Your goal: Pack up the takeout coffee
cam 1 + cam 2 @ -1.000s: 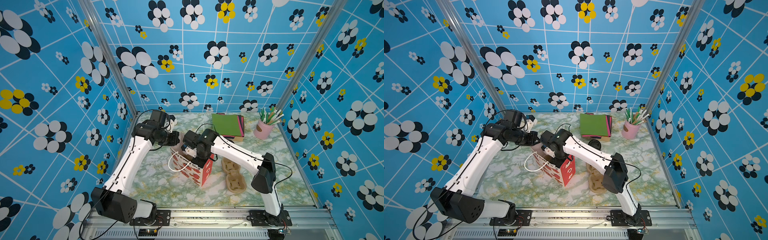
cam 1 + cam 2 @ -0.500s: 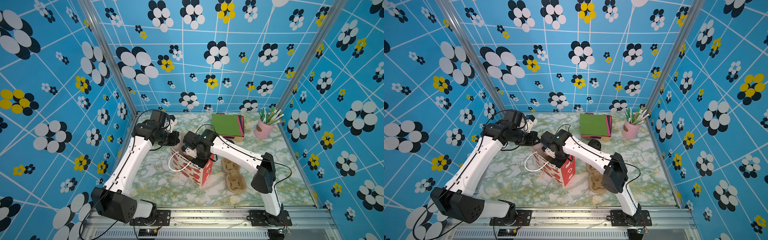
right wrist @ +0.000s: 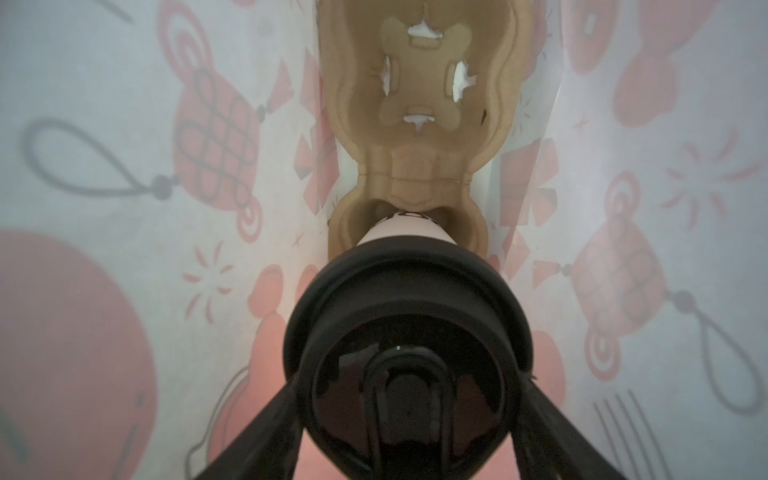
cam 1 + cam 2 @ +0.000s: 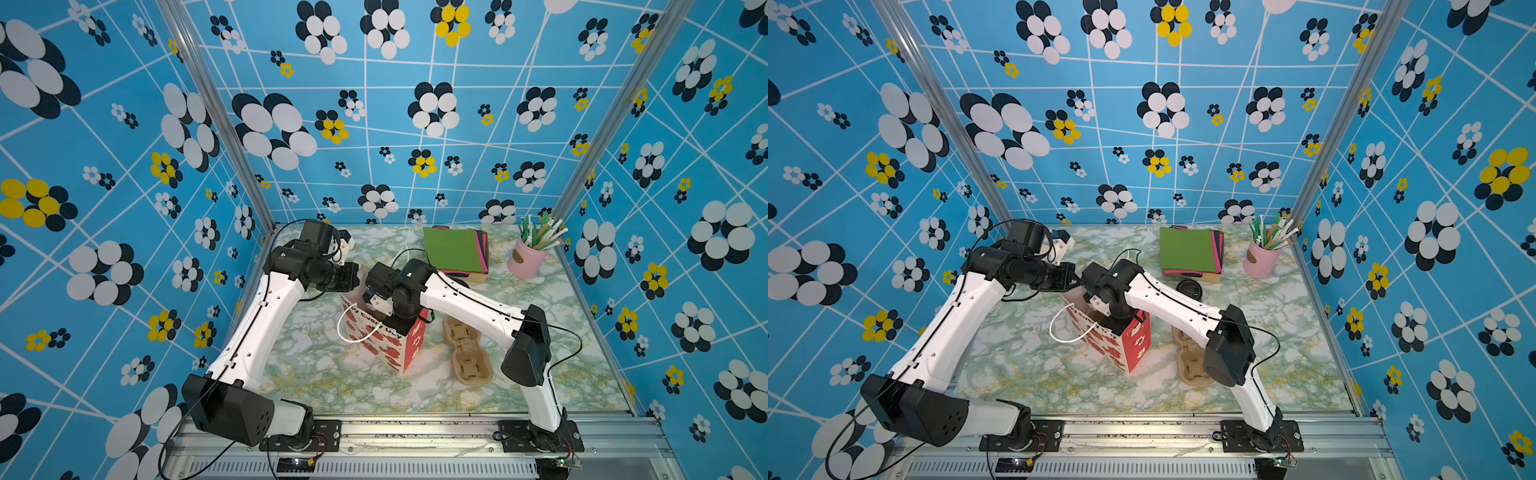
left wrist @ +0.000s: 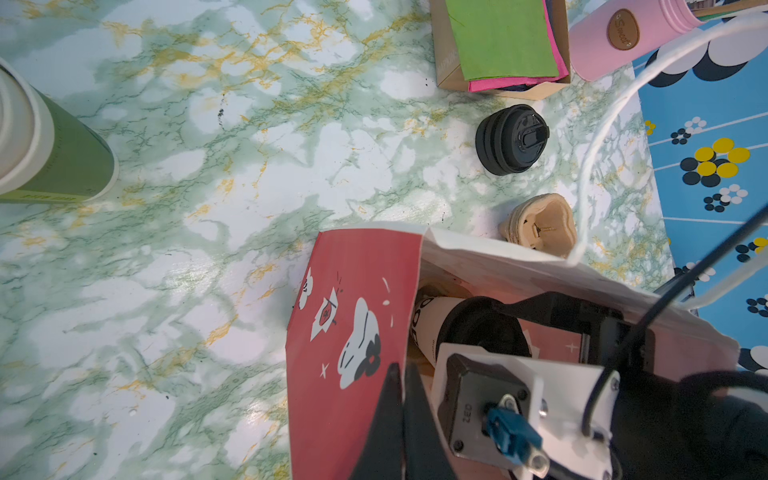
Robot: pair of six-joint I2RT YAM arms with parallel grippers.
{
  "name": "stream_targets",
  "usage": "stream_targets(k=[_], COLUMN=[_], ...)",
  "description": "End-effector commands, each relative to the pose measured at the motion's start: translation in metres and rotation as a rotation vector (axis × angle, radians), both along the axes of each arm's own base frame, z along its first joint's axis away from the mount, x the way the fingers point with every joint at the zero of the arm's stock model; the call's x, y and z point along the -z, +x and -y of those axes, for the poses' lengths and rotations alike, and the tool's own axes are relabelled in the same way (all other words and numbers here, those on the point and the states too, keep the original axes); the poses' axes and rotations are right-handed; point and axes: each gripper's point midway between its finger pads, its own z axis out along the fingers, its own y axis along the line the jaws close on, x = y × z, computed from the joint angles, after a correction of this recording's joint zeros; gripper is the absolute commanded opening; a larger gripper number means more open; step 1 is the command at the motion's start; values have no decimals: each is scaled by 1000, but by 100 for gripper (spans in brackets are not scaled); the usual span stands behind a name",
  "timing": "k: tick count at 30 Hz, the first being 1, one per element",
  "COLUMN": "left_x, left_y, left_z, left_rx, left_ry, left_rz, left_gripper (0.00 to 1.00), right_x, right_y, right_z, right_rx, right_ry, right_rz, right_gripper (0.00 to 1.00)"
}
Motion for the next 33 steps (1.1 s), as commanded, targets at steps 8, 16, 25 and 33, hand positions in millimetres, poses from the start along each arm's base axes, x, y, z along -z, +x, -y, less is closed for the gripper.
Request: stream_targets(k=[8, 16, 25, 33], left_x=[1, 1, 2, 1], left_y=[-3, -3, -3, -4], left_z=[-2, -2, -2, -2], left_rx=[11, 10, 11, 13], left_ry=[23, 23, 23, 23], left_rz=[-3, -3, -2, -1], left_gripper=[0, 0, 0, 0], right_x=[5, 8, 10, 5], right_y=[-4, -4, -5, -6], right_z=[8, 5, 5, 3], right_rx=[-7, -9, -12, -32], right_ry=[-30, -26, -30, 8], right_rz=[-23, -30, -34, -24], right_gripper=[74, 74, 73, 73])
